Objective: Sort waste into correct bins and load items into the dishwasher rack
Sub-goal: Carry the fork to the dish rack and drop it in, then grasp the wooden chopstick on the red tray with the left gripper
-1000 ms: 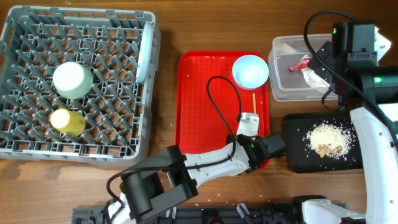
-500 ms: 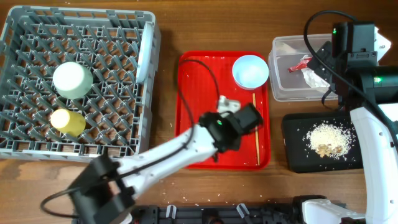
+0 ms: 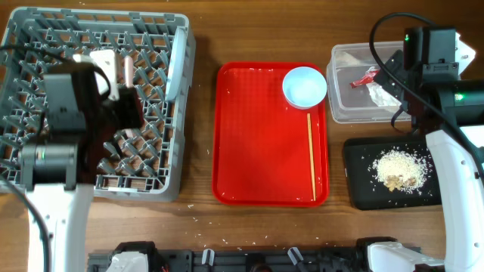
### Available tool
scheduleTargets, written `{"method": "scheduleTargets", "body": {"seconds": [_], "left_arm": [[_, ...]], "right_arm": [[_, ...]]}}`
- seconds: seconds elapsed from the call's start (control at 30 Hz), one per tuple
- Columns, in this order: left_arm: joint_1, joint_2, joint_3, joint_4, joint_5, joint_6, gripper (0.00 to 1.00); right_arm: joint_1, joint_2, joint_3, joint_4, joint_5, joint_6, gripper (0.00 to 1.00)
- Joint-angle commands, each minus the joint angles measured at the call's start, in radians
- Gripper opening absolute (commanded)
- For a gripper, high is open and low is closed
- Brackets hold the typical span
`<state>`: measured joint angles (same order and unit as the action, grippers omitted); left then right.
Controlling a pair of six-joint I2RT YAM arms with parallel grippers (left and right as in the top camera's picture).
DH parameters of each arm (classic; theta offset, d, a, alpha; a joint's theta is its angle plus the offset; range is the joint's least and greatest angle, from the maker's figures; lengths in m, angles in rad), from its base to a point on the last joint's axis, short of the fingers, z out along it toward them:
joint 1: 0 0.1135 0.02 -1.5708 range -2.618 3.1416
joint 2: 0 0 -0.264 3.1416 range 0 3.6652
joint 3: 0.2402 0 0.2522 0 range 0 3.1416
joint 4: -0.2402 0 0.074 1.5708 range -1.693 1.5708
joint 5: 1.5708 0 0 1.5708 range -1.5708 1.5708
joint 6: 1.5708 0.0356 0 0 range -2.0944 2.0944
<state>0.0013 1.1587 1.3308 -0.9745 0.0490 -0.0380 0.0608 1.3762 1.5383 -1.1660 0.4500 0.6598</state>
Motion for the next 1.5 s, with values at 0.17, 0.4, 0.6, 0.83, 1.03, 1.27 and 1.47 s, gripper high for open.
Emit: {"method": "scheduleTargets", "body": {"seconds": [0.17, 0.4, 0.6, 0.83, 1.03, 1.27, 1.47], "left_arm": [[0.108, 0.392, 0.011, 0.101, 0.145, 0.155, 0.04], [0.128, 0.466, 0.011, 0.114, 0.133, 0.158, 1.0], [0.182, 0.361, 0.011, 0.127, 0.208, 0.082, 1.0], [0.117, 0.214, 0.011, -0.101, 0.686, 0.082, 0.53], [-0.368, 0.219, 0.011, -0.076, 0.813, 0.024, 0.75], [-0.966, 0.433, 0.011, 0.336, -0.224, -0.95, 0.71], [-1.134, 0.738, 0.011, 0.564, -0.568, -0.916, 0.71]], "right_arm": [[-0.003, 0.002, 0.011, 0.002, 0.02, -0.003, 1.0], [-0.003, 0.002, 0.011, 0.002, 0.02, -0.003, 1.0], [-0.003, 0.002, 0.011, 0.002, 0.02, -0.003, 1.0], [-0.003, 0.002, 0.011, 0.002, 0.02, -0.003, 1.0], [-0.003, 0.002, 0.011, 0.002, 0.02, -0.003, 1.0], [-0.003, 0.002, 0.011, 0.002, 0.02, -0.003, 1.0], [-0.003, 0.002, 0.011, 0.002, 0.02, -0.003, 1.0]]}}
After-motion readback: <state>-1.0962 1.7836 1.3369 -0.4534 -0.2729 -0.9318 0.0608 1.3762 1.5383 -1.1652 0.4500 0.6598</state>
